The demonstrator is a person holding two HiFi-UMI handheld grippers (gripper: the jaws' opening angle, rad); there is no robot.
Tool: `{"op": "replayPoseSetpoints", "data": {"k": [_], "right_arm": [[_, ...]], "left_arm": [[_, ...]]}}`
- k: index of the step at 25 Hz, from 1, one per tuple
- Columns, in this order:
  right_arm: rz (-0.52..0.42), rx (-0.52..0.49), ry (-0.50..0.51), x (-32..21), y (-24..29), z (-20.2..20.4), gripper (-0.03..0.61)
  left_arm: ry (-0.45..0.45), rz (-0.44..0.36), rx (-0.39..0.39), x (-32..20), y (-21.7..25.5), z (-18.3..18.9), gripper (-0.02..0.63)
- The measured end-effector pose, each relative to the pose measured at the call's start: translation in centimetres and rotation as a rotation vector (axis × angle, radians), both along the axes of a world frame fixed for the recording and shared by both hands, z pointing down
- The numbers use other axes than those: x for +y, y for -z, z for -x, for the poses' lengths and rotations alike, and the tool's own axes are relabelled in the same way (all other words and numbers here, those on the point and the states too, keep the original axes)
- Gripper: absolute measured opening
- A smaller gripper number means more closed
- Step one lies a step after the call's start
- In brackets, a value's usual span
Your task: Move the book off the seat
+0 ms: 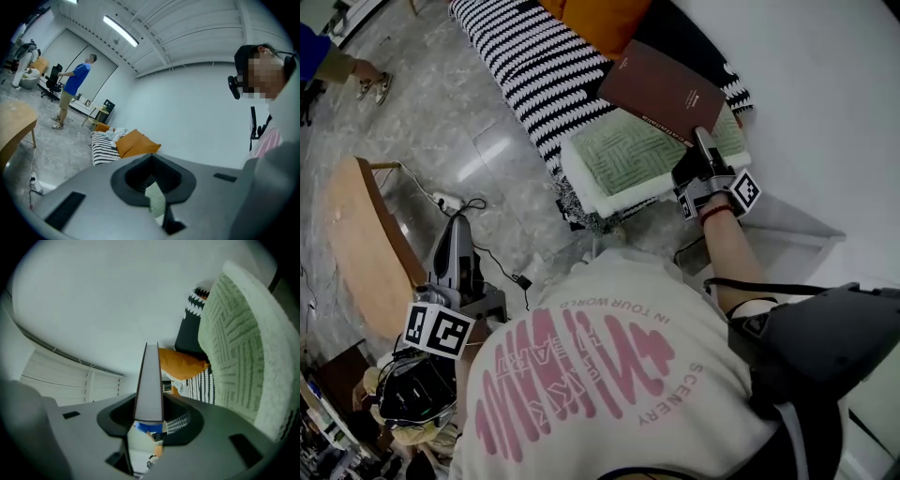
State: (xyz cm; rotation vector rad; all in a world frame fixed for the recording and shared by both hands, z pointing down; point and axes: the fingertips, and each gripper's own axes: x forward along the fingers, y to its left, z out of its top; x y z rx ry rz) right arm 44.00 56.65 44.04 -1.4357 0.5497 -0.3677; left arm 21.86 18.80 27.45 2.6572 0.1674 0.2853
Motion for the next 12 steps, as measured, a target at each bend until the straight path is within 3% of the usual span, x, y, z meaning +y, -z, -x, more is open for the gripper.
{"op": "replayPoseSetpoints", "data": {"k": [7,12], "right_arm": [[-0.112,0.120,0.223,-7.7,6.8,2.3,0.158],[-0.176,0.204,0.362,-12.7,11.1,4.8,0.158]], "left_arm": [[-0.036,0.007,0.034,1.2,0.4,-0.9,0.008],[-0.012,0.019,0.048,0.5,-0.1,0.4,0.008]]}}
